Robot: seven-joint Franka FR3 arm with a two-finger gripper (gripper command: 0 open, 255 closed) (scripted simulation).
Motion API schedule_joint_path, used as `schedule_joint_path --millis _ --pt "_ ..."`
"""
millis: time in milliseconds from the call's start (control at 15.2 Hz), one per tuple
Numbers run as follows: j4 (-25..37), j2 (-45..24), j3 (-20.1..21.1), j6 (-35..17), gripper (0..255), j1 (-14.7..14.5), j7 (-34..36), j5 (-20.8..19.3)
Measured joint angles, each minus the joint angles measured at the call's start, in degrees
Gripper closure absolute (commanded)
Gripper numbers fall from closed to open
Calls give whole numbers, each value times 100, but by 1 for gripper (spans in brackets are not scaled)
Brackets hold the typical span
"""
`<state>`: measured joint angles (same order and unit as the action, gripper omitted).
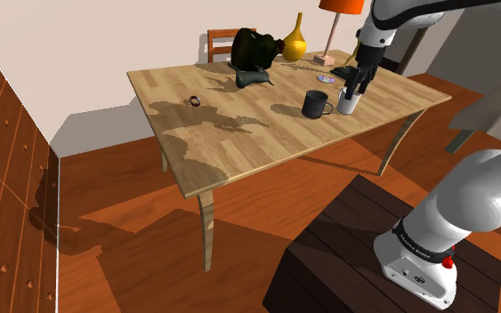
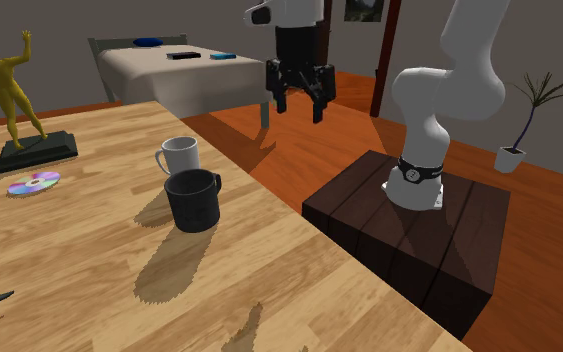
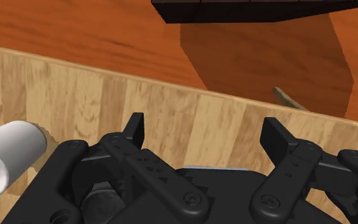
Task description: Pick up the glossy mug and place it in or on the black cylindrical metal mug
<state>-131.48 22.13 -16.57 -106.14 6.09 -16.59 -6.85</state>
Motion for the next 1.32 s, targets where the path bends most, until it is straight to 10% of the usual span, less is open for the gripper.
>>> schedule_joint_path --millis 1320 --pt "2878 -3956 -1025 -1251 0 885 -2176 1183"
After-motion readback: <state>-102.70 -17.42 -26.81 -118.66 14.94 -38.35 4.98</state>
